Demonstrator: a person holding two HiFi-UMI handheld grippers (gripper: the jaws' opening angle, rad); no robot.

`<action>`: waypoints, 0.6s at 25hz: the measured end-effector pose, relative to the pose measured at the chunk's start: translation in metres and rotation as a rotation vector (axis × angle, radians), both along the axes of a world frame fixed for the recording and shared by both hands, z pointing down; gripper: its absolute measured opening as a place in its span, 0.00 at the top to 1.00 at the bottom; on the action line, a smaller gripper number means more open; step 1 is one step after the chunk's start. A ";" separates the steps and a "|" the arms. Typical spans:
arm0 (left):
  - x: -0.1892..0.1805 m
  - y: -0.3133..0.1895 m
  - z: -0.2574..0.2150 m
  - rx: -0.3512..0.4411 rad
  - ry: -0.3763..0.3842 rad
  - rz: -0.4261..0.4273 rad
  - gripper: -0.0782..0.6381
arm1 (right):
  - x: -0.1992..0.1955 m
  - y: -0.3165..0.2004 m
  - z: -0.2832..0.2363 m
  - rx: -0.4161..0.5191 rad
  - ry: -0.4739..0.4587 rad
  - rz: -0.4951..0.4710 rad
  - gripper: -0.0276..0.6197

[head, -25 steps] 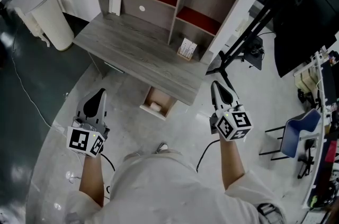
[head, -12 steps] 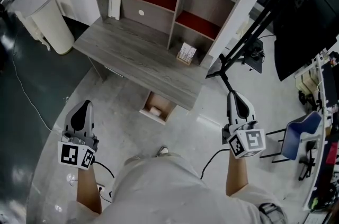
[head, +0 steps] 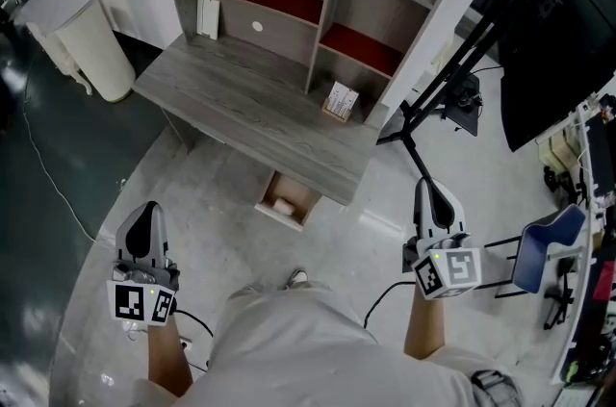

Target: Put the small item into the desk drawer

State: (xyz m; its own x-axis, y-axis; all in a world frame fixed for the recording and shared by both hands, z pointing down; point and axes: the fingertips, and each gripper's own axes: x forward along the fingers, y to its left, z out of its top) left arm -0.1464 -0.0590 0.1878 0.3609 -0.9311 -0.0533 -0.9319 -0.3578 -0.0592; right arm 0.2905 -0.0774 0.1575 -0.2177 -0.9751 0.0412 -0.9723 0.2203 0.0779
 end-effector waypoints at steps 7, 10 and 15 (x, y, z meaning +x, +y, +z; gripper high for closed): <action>0.004 -0.010 -0.007 0.022 -0.018 0.019 0.88 | -0.001 -0.008 0.000 0.004 0.005 0.013 0.96; 0.003 -0.012 -0.006 0.015 -0.031 0.025 0.88 | -0.007 -0.011 0.000 0.002 0.012 0.007 0.96; 0.003 -0.017 -0.007 0.013 -0.041 0.039 0.88 | -0.018 -0.017 0.007 -0.016 0.046 -0.006 0.96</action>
